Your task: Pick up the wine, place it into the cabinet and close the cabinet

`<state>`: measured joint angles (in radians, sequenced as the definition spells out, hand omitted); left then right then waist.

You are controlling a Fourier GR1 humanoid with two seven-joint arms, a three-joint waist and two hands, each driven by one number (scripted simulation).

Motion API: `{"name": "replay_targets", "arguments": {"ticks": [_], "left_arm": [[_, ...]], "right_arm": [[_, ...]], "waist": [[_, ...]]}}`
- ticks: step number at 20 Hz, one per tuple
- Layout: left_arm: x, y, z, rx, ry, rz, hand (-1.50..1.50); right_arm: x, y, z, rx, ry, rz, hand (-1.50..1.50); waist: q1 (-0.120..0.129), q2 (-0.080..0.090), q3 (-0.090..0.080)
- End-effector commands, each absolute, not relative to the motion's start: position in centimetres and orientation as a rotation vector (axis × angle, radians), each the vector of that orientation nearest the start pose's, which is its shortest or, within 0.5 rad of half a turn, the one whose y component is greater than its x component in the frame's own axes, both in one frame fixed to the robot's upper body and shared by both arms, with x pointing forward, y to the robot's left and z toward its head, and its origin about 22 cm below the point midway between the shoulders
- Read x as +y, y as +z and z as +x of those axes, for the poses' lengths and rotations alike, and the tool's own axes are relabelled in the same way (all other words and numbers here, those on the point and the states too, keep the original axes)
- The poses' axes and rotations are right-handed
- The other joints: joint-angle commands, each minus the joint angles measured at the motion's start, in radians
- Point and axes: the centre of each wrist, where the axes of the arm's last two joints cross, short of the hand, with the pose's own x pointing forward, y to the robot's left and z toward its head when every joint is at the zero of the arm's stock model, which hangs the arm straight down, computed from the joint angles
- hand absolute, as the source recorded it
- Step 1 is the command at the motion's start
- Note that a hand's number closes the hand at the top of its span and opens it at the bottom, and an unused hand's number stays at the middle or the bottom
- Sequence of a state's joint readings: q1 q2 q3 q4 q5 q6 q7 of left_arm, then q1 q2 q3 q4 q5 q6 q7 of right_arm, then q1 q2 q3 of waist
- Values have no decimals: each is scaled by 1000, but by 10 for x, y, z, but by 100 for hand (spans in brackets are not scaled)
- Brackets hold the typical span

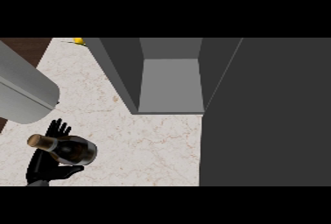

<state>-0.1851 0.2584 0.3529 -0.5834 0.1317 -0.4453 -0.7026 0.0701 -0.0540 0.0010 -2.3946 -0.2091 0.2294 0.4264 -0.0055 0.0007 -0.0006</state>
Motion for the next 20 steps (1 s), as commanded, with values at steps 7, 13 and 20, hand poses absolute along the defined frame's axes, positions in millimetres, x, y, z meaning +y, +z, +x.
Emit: {"name": "replay_targets", "arguments": {"ticks": [7, 13, 20], "left_arm": [[368, -156, 198, -1606, 296, -268, -150], [361, -165, 190, -1601, 322, -278, 150], [348, -162, 211, -1590, 293, -301, 150]], "right_arm": [[-238, 174, 161, -1915, 246, 234, -150], [-248, 166, 147, -1922, 267, 225, -150], [-238, 156, 154, -1905, 274, 259, -150]], "waist": [[-5, 2, -1], [-8, 1, -1], [-10, 3, -2]]}}
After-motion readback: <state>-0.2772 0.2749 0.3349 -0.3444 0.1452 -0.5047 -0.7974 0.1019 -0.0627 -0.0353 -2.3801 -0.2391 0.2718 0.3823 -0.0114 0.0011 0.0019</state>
